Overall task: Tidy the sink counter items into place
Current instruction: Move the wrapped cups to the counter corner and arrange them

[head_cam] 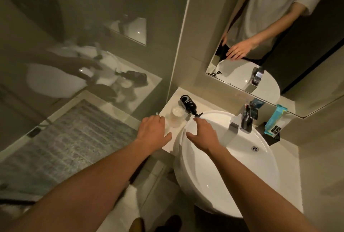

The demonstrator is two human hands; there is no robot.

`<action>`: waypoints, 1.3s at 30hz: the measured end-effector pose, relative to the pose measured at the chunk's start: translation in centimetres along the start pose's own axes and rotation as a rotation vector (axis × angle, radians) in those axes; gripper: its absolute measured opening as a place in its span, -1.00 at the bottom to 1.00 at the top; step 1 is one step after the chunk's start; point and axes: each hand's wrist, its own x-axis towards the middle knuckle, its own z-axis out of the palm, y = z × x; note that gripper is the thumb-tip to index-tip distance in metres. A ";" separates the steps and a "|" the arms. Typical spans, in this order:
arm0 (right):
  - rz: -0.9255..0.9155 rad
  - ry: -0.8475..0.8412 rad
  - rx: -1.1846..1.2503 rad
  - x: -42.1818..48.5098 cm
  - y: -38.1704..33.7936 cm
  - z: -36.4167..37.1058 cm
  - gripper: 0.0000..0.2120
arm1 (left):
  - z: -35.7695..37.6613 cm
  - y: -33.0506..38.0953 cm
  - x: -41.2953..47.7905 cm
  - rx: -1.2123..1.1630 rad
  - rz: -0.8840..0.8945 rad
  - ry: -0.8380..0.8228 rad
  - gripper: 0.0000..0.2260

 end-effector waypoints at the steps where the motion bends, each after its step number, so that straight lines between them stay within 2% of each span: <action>1: -0.010 0.002 0.007 0.6 0.1 -0.3 -0.36 | 0.0 0.2 0.4 -0.009 -0.025 0.000 -0.50; 5: -0.049 -0.005 0.046 3.1 1.1 -1.2 -0.40 | 0.0 0.9 2.5 -0.039 -0.101 -0.032 -0.49; 10: -0.093 -0.039 0.087 5.6 2.0 -1.9 -0.42 | -0.8 1.5 5.4 -0.050 -0.104 -0.074 -0.45; 16: -0.104 -0.085 0.139 8.0 2.6 -1.2 -0.44 | -1.8 1.7 9.1 -0.043 -0.025 -0.189 -0.39; 20: -0.085 -0.106 0.164 9.6 2.7 -0.4 -0.36 | -1.5 0.9 11.6 -0.071 0.013 -0.261 -0.30; 31: -0.026 -0.180 0.198 13.1 1.9 2.9 -0.34 | 1.4 -1.3 17.6 -0.164 0.176 -0.459 -0.04; 36: -0.011 -0.198 0.177 14.3 1.1 4.3 -0.43 | 2.8 -2.2 19.1 -0.155 0.247 -0.577 -0.06; 39: 0.019 -0.185 0.191 14.5 0.7 5.0 -0.44 | 3.6 -2.7 19.4 -0.205 0.261 -0.602 -0.17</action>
